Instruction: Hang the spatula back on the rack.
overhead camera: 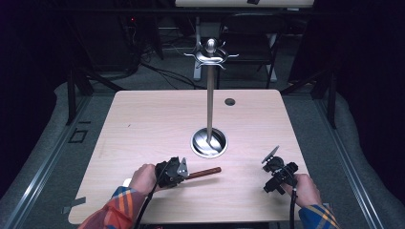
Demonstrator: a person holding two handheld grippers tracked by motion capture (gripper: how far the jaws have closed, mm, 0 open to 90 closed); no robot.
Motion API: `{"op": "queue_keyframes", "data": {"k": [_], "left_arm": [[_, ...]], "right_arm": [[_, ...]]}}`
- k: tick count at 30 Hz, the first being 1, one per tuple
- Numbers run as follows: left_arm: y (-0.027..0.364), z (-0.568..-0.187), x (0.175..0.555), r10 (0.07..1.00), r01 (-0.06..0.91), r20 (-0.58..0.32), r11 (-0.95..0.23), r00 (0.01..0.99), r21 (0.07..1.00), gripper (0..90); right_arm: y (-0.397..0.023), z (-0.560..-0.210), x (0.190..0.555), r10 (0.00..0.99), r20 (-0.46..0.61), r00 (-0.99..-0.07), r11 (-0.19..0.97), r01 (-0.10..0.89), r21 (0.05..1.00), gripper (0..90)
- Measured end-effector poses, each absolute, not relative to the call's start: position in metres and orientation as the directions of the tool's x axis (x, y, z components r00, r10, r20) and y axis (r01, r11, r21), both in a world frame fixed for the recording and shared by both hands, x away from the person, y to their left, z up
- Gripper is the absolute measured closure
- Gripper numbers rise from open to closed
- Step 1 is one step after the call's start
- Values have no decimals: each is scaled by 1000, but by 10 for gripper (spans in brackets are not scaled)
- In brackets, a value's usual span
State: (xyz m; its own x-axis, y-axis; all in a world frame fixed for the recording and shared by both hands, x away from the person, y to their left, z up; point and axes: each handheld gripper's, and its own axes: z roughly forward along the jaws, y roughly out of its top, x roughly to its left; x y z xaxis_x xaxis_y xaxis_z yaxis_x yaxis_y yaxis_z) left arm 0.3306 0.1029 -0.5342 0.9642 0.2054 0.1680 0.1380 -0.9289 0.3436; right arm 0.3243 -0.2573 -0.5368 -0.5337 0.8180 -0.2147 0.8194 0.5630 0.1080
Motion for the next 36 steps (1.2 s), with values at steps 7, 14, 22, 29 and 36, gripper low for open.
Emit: {"op": "queue_keyframes", "data": {"k": [7,14,22,29,36], "left_arm": [[109,-527,328,234,151,177,-909,956,388,842],[114,-520,327,255,166,169,-895,952,414,842],[123,-512,328,283,186,159,-874,946,449,842],[130,-505,328,319,205,163,-849,934,487,842],[139,-494,326,383,240,176,-812,907,532,844]], "right_arm": [[-257,-536,324,819,-217,-531,562,819,116,155],[-257,-537,323,819,-214,-532,563,817,121,155],[-257,-536,323,810,-217,-545,575,810,112,155],[-257,-536,323,811,-217,-543,573,812,110,155],[-257,-537,323,812,-213,-543,572,813,110,155]]}}
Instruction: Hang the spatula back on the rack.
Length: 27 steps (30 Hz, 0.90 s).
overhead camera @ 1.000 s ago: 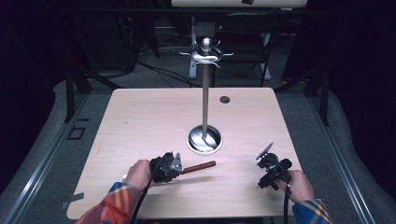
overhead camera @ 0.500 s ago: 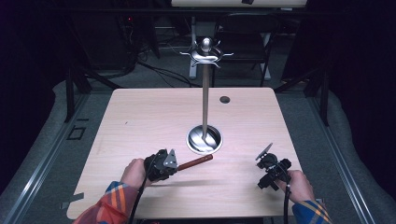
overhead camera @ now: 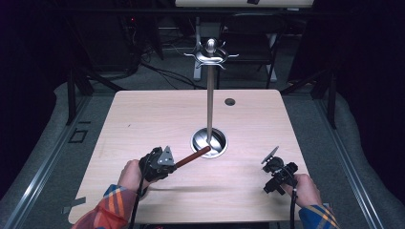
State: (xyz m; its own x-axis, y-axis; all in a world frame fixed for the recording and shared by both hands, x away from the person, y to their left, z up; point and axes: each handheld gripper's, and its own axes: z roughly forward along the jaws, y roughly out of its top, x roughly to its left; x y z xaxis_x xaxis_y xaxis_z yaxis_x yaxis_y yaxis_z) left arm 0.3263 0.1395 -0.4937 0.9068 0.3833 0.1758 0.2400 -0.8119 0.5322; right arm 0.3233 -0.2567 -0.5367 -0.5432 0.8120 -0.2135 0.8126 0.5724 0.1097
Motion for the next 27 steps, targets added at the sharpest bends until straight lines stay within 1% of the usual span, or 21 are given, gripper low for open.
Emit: {"op": "queue_keyframes", "data": {"k": [4,19,24,27], "left_arm": [[144,-488,325,409,251,184,-795,894,552,844],[159,-471,326,506,305,168,-718,846,625,846],[164,-466,327,526,311,170,-701,833,642,847],[165,-463,326,542,324,156,-681,826,657,847]], "right_arm": [[-257,-537,324,813,-213,-542,572,813,109,155],[-257,-537,323,814,-209,-543,571,813,110,155],[-258,-537,324,813,-209,-543,571,814,104,155],[-257,-537,324,814,-209,-542,570,814,108,155]]}}
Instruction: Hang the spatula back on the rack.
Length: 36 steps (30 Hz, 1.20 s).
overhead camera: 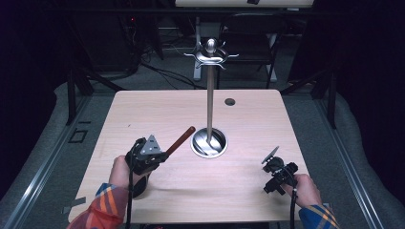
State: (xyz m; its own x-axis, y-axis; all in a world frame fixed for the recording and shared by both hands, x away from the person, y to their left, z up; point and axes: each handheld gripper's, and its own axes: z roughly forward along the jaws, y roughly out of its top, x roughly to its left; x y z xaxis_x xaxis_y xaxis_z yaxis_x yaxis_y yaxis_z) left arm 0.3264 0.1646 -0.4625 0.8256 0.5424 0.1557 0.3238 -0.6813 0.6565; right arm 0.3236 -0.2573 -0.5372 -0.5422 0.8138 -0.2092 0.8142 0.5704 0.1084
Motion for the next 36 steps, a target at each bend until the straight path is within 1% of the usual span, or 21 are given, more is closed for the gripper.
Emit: {"op": "queue_keyframes", "data": {"k": [12,14,20,22,30,36], "left_arm": [[180,-446,325,586,312,140,-600,798,736,848],[187,-444,325,592,289,134,-563,795,774,848],[203,-435,326,623,285,67,-448,780,848,849],[205,-431,326,627,280,62,-432,777,857,848],[201,-428,328,635,281,51,-411,771,867,848],[201,-424,330,630,297,-5,-359,776,885,847]], "right_arm": [[-257,-537,324,813,-213,-543,571,814,106,155],[-257,-537,323,810,-214,-547,575,812,101,155],[-257,-537,323,810,-214,-546,574,813,100,155],[-257,-538,323,815,-213,-539,569,815,112,155],[-257,-537,323,808,-214,-549,577,811,99,155],[-258,-537,323,810,-213,-546,575,812,104,155]]}}
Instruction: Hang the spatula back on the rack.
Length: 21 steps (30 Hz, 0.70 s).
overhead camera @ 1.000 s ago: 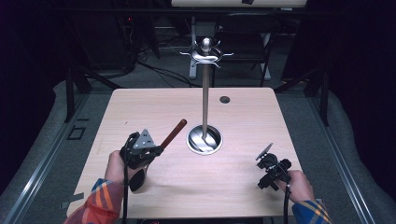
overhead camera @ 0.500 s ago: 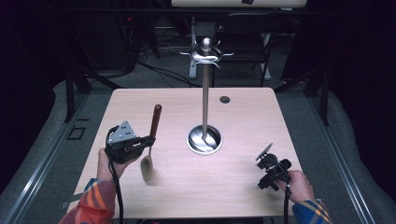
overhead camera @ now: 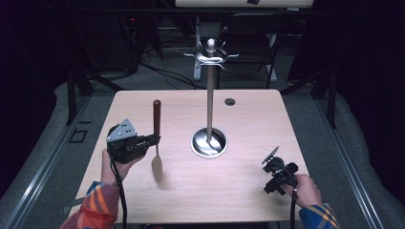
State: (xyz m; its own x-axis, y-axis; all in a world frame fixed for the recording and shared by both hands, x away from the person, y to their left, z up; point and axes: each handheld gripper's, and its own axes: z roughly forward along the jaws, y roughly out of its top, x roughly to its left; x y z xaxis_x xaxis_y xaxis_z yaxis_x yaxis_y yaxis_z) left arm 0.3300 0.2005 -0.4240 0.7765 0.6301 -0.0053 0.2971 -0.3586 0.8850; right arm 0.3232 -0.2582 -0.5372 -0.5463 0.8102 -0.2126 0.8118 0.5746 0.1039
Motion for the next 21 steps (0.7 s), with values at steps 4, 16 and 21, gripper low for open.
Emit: {"op": "queue_keyframes", "data": {"k": [4,16,21], "left_arm": [[199,-421,330,639,302,-5,-357,769,884,846],[188,-412,337,641,316,-8,-368,768,875,846],[181,-408,341,644,313,-3,-368,765,875,846]], "right_arm": [[-258,-537,323,810,-212,-547,575,812,103,155],[-258,-537,323,810,-209,-547,575,811,106,155],[-258,-537,323,809,-209,-549,577,810,106,155]]}}
